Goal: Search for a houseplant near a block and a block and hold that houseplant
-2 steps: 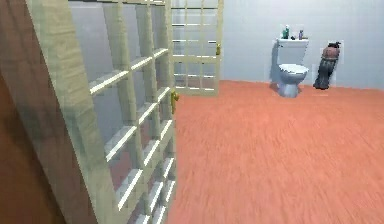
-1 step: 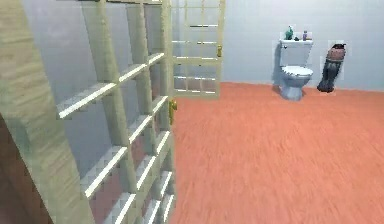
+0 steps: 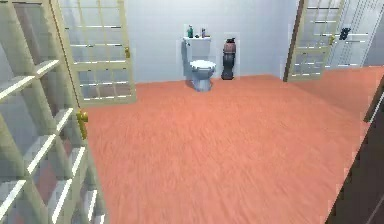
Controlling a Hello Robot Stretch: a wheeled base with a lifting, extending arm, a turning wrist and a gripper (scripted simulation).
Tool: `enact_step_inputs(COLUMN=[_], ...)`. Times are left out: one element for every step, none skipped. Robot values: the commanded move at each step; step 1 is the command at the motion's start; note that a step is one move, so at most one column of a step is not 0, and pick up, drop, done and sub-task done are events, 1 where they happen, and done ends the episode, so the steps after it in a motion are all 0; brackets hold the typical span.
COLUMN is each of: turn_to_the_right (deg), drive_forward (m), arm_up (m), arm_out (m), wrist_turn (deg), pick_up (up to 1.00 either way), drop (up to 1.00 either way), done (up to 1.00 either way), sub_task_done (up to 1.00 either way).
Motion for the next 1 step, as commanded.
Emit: enact_step_inputs(turn_to_the_right=[0.0], drive_forward=[0.60], arm_up=[0.00], arm_out=[0.00], wrist_turn=[0.0], pick_up=[0.00], drop=[0.00], done=[0.00], sub_task_done=[0.00])
